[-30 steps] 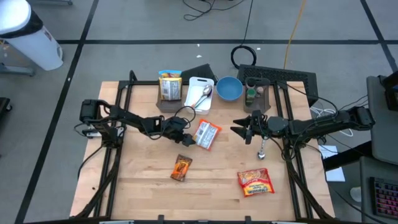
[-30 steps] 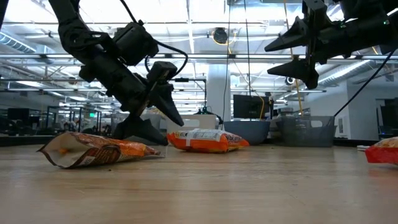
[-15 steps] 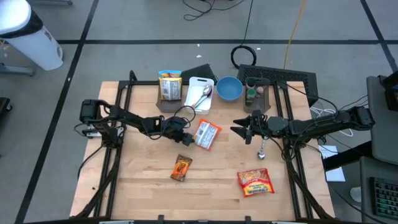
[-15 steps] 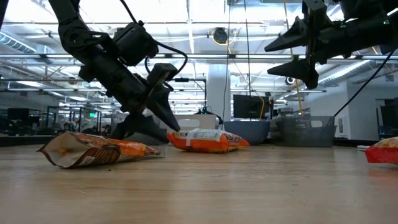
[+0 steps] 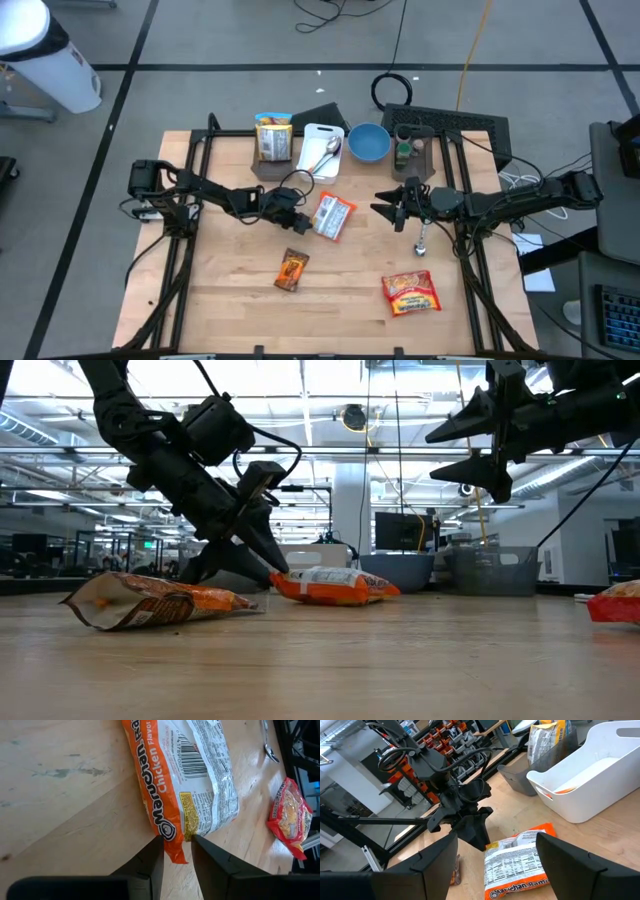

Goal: Pick & Place Food Item
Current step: Put the orange noodle pack into the left black bin

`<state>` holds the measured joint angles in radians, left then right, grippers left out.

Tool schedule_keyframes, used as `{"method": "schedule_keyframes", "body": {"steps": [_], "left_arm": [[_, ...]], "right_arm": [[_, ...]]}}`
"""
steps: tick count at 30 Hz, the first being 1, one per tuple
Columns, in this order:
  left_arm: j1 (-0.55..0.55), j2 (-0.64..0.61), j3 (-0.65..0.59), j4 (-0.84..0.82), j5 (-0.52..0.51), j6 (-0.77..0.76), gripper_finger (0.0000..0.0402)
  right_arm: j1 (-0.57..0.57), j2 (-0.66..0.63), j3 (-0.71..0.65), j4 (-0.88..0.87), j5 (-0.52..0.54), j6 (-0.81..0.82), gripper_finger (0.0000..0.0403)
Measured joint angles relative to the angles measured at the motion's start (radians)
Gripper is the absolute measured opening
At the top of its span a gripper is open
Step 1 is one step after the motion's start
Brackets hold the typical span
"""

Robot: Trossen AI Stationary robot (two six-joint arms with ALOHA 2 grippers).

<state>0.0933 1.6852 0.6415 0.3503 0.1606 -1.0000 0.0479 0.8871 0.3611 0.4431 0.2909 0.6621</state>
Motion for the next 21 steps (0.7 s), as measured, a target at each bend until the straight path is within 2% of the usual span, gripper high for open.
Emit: {"method": "schedule_keyframes", "body": {"steps": [10, 13, 18, 21], "left_arm": [[0.000, 0.000, 0.000, -0.018, 0.008, 0.001, 0.0097], [0.000, 0.000, 0.000, -0.018, 0.013, 0.002, 0.0075], [0.000, 0.000, 0.000, -0.017, 0.013, 0.002, 0.0010], [0.000, 0.000, 0.000, -0.017, 0.013, -0.001, 0.0009]], "right_arm": [[0.000, 0.000, 0.000, 0.000, 0.000, 0.000, 0.0263], [0.000, 0.000, 0.000, 0.000, 0.000, 0.000, 0.0263], [0.000, 0.000, 0.000, 0.000, 0.000, 0.003, 0.0263], [0.000, 0.000, 0.000, 0.000, 0.000, 0.004, 0.0263]]}}
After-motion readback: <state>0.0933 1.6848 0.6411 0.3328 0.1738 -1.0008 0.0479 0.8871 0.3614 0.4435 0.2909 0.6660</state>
